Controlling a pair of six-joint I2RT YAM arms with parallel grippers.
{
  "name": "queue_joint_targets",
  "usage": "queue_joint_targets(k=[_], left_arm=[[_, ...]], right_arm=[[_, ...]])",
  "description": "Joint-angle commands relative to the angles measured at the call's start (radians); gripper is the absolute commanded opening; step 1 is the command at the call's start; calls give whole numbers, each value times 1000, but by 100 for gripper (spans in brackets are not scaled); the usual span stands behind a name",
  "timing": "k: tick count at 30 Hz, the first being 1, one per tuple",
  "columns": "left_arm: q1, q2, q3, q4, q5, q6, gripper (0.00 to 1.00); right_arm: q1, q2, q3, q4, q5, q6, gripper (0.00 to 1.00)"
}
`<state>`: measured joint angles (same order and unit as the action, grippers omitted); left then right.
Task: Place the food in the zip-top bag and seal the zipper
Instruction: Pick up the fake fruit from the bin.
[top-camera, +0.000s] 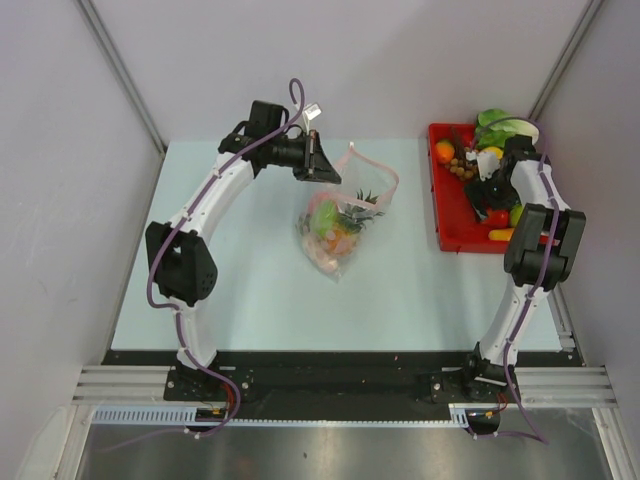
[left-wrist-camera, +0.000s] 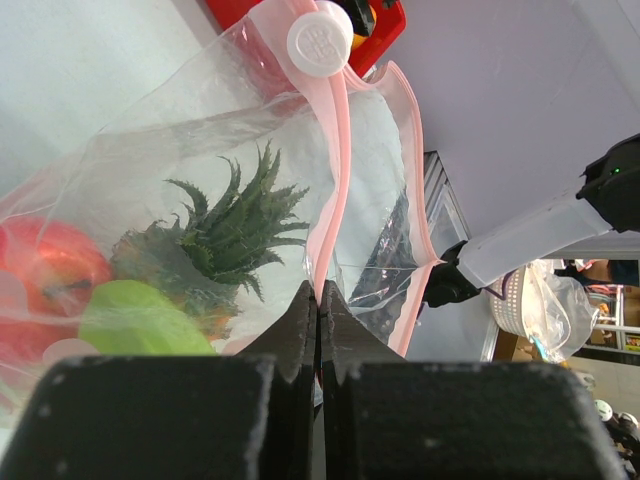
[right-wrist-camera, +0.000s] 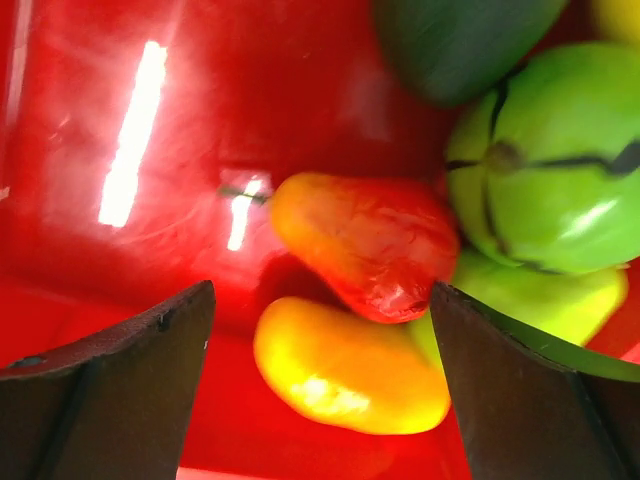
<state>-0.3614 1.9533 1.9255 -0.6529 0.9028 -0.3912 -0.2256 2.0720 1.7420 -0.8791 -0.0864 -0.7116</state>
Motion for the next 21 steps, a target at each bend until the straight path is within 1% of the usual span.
queue_joint_targets(k=[1, 4, 8, 13, 15, 18, 21], left_arm=[[6, -54, -2, 10, 24, 20, 0], [7, -50, 0, 12, 24, 17, 0], [9, -44, 1, 12, 25, 15, 0], [10, -40, 4, 12, 22, 14, 0], [10, -42, 6, 12, 21, 12, 0], [10, -40, 7, 7, 18, 14, 0], [12, -40, 10, 4, 19, 17, 0]], right_arm=[[-1, 37, 16, 64, 57, -32, 95], [0, 48, -9, 91, 73, -78, 96], [8, 74, 1, 92, 73, -91, 96], [32, 85, 2, 103, 59, -98, 95], [40, 94, 7, 111, 51, -97, 93], [54, 103, 16, 95, 43, -86, 89], [58, 103, 7, 59, 36, -98, 91]])
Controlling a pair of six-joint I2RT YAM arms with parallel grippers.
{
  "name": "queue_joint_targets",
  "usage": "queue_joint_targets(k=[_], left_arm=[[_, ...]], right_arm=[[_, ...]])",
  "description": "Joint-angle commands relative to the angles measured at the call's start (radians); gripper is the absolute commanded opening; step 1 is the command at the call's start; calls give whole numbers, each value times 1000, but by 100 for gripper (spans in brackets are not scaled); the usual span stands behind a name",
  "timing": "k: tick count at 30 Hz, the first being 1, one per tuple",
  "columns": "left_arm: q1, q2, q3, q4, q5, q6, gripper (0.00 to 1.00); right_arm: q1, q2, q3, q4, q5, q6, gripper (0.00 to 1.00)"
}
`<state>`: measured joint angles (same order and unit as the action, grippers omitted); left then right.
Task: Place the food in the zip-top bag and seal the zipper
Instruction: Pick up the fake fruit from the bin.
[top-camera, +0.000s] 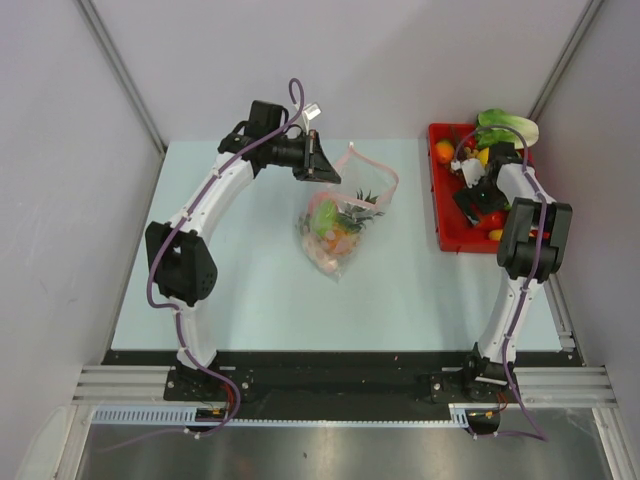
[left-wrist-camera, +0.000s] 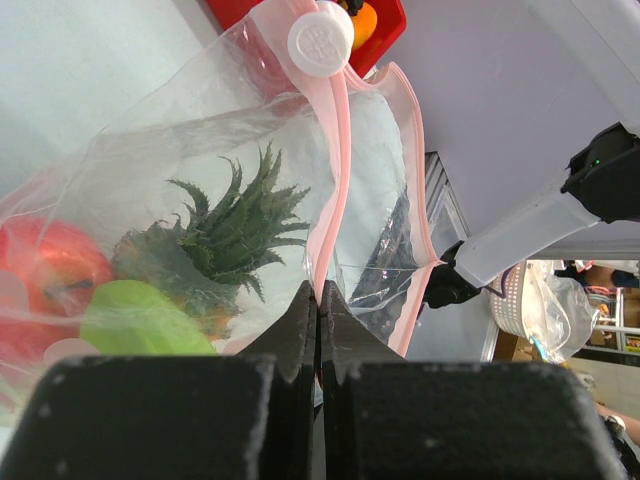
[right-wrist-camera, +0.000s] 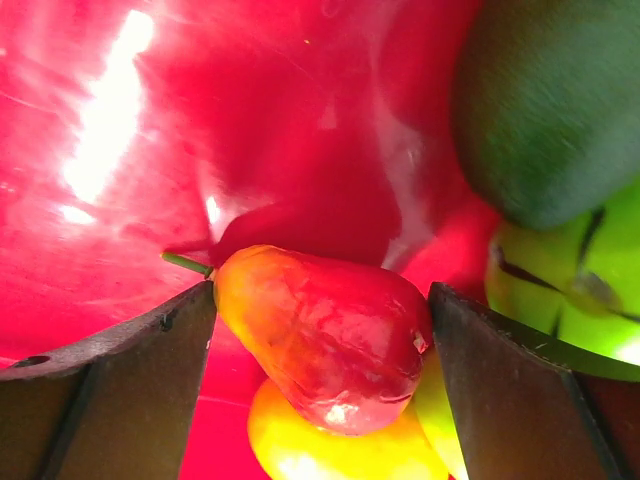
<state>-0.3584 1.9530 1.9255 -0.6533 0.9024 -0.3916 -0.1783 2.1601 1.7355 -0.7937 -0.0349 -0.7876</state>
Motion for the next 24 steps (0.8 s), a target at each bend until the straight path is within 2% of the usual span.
queue_joint_targets(k=[1, 4, 9, 15, 24], left_arm=[[9, -43, 12, 4, 20, 19, 0], [9, -42, 12, 3, 18, 19, 0], [9, -34, 13, 11, 23, 8, 0], [9, -37, 21, 1, 20, 11, 0], [9, -58, 6, -5, 16, 31, 0]], right_arm=[[11, 15, 4, -36, -11, -24, 94], [-1, 9, -8, -55, -11, -50, 100], [-23, 33, 18, -62, -5, -56, 99], [-18, -2, 45, -99, -71, -47, 79], [-29, -153, 47, -125, -171, 33, 63]])
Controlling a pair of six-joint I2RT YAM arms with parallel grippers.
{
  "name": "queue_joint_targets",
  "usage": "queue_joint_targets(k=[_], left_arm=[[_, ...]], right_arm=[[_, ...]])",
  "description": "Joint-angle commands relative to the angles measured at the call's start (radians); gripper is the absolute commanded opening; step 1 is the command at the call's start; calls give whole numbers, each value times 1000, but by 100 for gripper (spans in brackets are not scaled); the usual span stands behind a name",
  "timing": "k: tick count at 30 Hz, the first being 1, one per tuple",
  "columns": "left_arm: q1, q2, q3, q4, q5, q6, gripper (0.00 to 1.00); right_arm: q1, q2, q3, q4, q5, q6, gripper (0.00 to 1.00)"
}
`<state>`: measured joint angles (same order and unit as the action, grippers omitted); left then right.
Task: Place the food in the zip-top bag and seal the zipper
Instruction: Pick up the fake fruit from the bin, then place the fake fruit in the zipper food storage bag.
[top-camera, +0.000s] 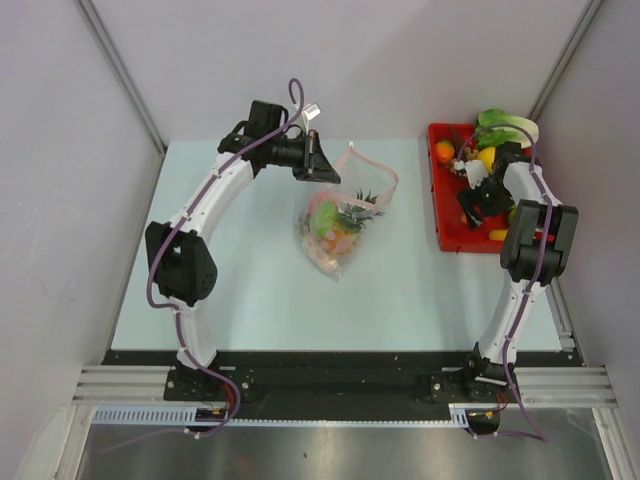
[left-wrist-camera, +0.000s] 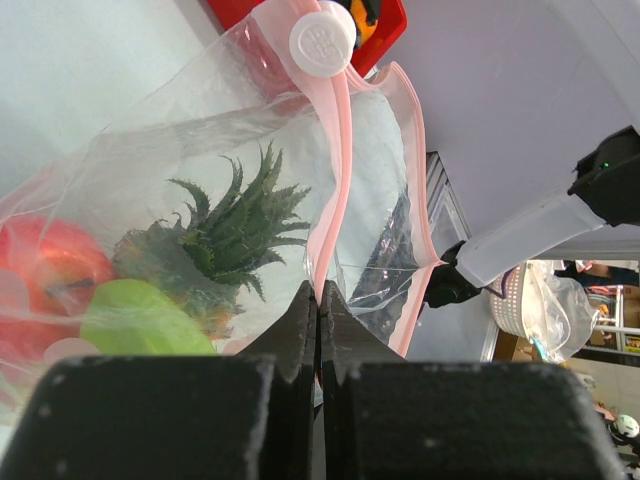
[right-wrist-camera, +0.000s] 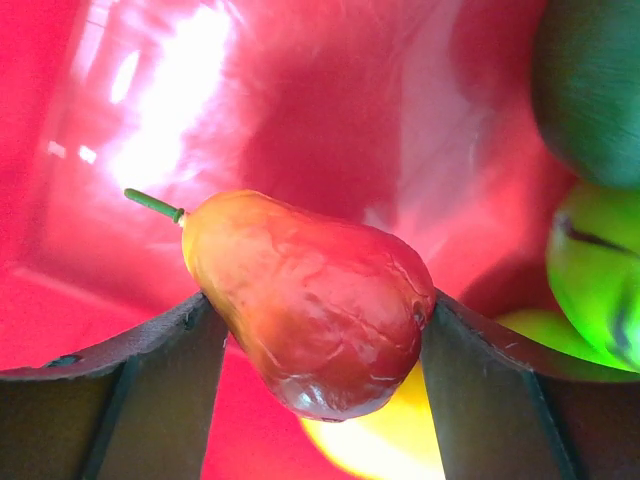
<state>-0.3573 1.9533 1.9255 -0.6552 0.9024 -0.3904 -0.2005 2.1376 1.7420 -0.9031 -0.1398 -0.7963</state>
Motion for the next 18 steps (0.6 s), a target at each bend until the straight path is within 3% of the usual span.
queue_joint_targets(k=[1, 7, 11, 15, 18], left_arm=[[8, -57, 4, -4, 15, 30, 0], [8, -59, 6, -3, 15, 33, 0], [8, -65, 3, -12, 16, 41, 0], [6, -77, -6, -17, 18, 47, 0], [8, -86, -11, -21, 20, 51, 0]], right_arm=[[-10, -142, 44, -16, -72, 48, 61], [-16, -197, 70, -40, -119, 97, 56], [3, -266, 171, -114, -294, 186, 56], [126, -350, 301, -91, -447, 334, 58], [212, -422, 286, 5, -494, 448, 59]])
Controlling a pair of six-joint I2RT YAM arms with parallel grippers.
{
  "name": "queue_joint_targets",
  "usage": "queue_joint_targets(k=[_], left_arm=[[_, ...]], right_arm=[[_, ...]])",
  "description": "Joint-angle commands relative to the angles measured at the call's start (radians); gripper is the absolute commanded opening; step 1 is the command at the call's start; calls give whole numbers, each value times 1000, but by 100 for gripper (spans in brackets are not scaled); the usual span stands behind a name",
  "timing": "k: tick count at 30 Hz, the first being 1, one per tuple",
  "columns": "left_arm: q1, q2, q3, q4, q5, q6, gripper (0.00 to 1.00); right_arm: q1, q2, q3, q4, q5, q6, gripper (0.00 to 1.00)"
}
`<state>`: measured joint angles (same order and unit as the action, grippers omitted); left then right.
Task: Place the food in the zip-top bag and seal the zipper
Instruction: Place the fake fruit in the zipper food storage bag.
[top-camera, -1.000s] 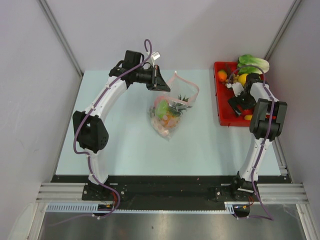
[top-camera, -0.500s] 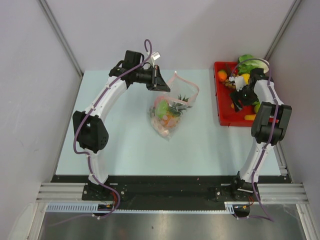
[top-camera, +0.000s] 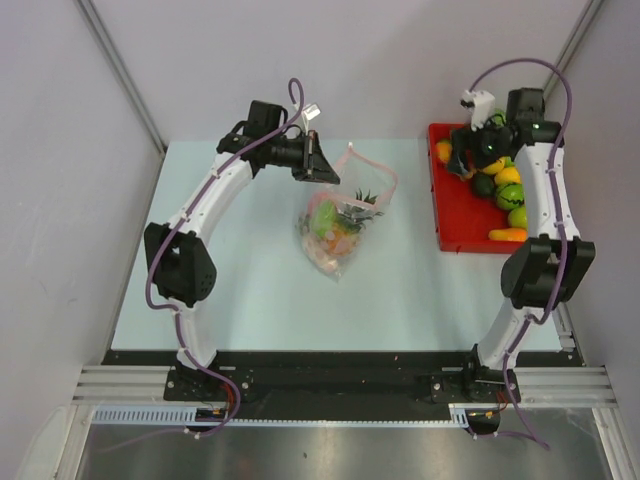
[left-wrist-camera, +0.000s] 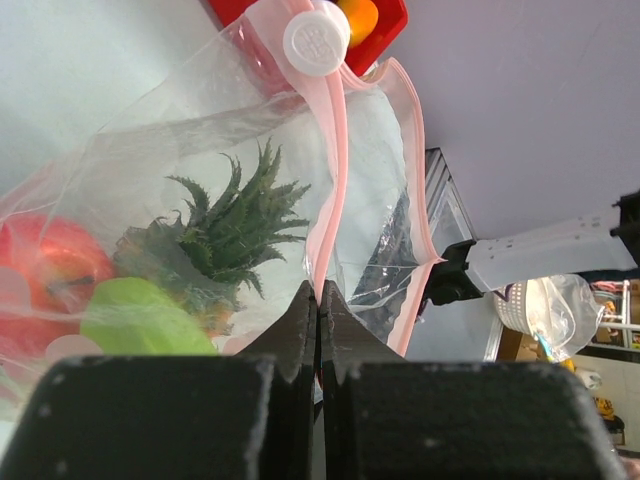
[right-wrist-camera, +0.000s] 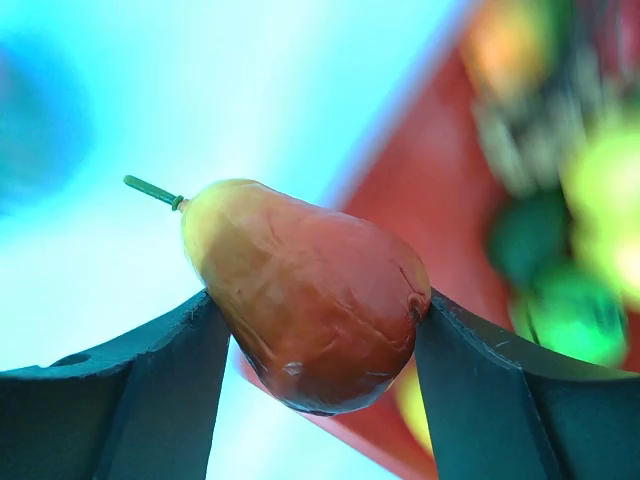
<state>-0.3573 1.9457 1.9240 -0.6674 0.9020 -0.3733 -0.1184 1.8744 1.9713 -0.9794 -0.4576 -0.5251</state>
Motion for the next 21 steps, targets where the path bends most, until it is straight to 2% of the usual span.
queue_joint_targets(k=[1, 3, 7, 15, 16, 17, 19, 20, 21], left_arm=[[8, -80, -8, -11, 20, 37, 0], [8, -88, -6, -15, 17, 40, 0], [8, -103, -8, -20, 20, 43, 0], [6, -148, -49, -15, 23, 57, 1], [6, -157, -62, -12, 23, 56, 0], [6, -162, -68, -8, 25, 54, 0], [6, -172, -79, -1, 21, 53, 0], [6, -174, -80, 2, 24, 51, 0], [6, -175, -82, 2, 21, 51, 0]], right_arm=[[210, -175, 49, 106, -156, 191, 58], [281, -204, 37, 165, -122, 209, 59], [442, -198, 32, 176, -43, 162, 61], [592, -164, -58, 177, 99, 47, 64], [603, -159, -68, 177, 112, 39, 67], [615, -158, -80, 177, 125, 33, 76], [645, -150, -88, 177, 164, 28, 81], [648, -149, -86, 177, 174, 37, 92], [651, -147, -68, 176, 175, 46, 97]])
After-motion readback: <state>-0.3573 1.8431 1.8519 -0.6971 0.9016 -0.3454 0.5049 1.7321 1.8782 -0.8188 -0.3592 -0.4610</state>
